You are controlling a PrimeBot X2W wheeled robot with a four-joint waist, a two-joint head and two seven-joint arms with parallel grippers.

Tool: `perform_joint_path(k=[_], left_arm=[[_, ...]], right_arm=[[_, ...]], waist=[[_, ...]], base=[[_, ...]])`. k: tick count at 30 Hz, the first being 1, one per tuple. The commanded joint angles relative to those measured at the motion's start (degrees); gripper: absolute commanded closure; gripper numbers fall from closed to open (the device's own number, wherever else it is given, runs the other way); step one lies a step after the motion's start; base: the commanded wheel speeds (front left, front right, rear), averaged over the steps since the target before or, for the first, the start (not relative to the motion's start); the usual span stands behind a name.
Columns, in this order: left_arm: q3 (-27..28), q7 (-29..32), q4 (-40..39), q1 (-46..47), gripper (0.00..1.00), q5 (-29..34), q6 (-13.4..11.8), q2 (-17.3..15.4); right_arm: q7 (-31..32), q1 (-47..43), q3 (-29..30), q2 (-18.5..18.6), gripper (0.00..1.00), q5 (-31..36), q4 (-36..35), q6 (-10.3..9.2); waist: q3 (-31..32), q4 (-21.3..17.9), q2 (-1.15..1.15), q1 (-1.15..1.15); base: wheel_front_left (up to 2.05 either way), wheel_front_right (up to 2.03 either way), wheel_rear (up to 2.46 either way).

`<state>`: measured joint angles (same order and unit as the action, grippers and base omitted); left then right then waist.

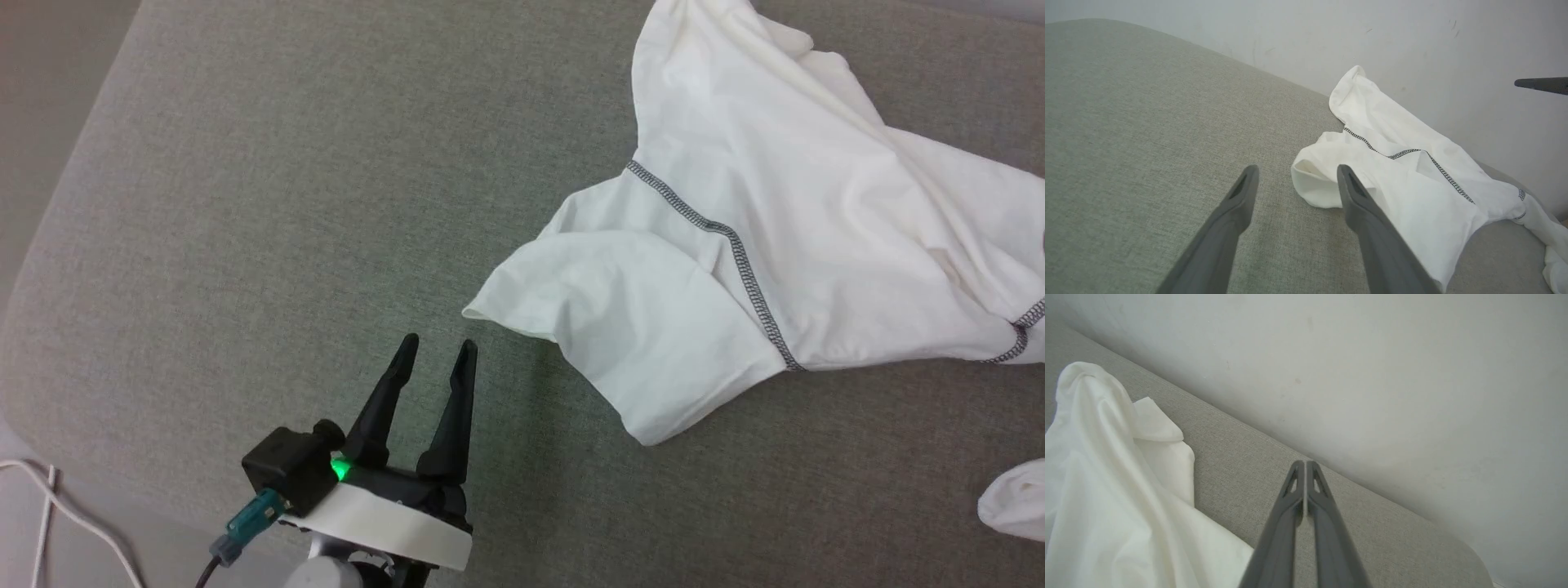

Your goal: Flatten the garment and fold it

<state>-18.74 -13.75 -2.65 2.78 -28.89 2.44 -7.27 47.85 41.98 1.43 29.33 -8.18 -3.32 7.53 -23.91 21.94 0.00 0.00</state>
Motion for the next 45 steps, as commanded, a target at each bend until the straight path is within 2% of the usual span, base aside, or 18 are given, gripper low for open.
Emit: perform_joint_path(k=[1,6,9,15,22,23,24,25,30,34,39,42,45], left_arm=[[0.11,-0.5,0.38,0.65,0.0,-0.41,0.28,0.24],[0.62,-0.7,0.81,0.59,0.0,-0.47,0.31,0.1],[0.81,-0.74,0.53,0.36,0.0,-0.33,0.08,-0.13],[0.49,-0.67,0.08,0.17,0.0,-0.46,0.07,-0.3],[0.01,-0.44,-0.38,0.55,0.0,-0.57,0.34,-0.7],[0.03,-0.38,-0.45,0.59,0.0,-0.55,0.32,-0.83],[0.03,-0.33,-0.54,0.62,0.0,-0.56,0.31,-0.94],[0.06,-0.31,-0.63,0.63,0.0,-0.58,0.26,-1.02],[0.14,-0.26,-0.81,0.31,0.0,-0.68,0.0,-1.28],[0.12,-0.07,-0.86,-0.31,0.0,-0.77,-0.39,-1.5],[-0.36,0.15,-1.38,-0.35,0.0,-0.87,-0.44,-1.47],[-0.79,0.25,-1.63,-0.14,0.0,-1.09,-0.14,-1.39],[-1.26,0.34,-1.59,0.43,0.0,-1.16,0.18,-1.29]], right_arm=[[-0.64,-1.16,0.44,-1.49,0.0,-0.52,0.58,-0.04],[-2.63,-5.0,0.67,-4.35,0.0,-1.77,0.56,-0.04],[-1.41,-6.64,-0.75,-5.36,0.0,-3.86,-0.46,-0.04],[5.63,-12.54,-3.54,-2.69,0.0,-6.37,-1.92,-0.04],[4.24,-20.0,-3.45,-0.48,0.0,-4.7,-0.09,-0.04],[3.56,-20.4,-3.14,-0.74,0.16,-4.46,0.66,-0.04],[2.87,-20.57,-2.69,-1.19,0.63,-4.25,1.41,-0.04],[2.06,-20.52,-2.33,-1.6,1.0,-3.91,2.04,-0.04],[-1.25,-19.03,-1.35,-2.77,1.0,-2.65,3.78,-0.04],[-3.96,-14.86,-0.59,-3.29,1.0,-1.89,2.27,-0.04],[-4.78,-7.42,-0.47,0.38,1.0,0.81,1.5,-0.04],[-4.68,-2.95,0.07,2.6,1.0,2.44,4.65,-0.04],[-5.5,0.29,0.66,4.14,1.0,6.75,8.28,-0.04]], waist=[[-0.28,0.46,0.0,0.0],[0.38,0.44,0.0,0.0],[0.91,-0.16,0.0,0.0],[1.06,-0.95,0.0,0.0],[-0.39,-0.02,0.0,0.0],[-0.54,0.16,0.0,0.0],[-0.67,0.35,0.0,0.0],[-0.74,0.48,0.0,0.0],[-0.3,0.66,0.0,0.0],[1.01,0.35,0.0,0.0],[1.35,0.42,0.0,0.0],[0.47,0.76,0.0,0.0],[-0.82,1.55,0.0,0.0]], base=[[0.0,0.0,0.0],[0.0,0.0,0.0],[0.0,0.0,0.0],[0.0,0.0,0.0],[0.0,0.0,0.0],[0.0,0.0,0.0],[0.0,0.0,0.0],[0.0,0.0,0.0],[0.0,0.0,0.0],[0.0,0.0,0.0],[0.0,0.0,0.0],[0.0,0.0,0.0],[0.0,0.0,0.0]])
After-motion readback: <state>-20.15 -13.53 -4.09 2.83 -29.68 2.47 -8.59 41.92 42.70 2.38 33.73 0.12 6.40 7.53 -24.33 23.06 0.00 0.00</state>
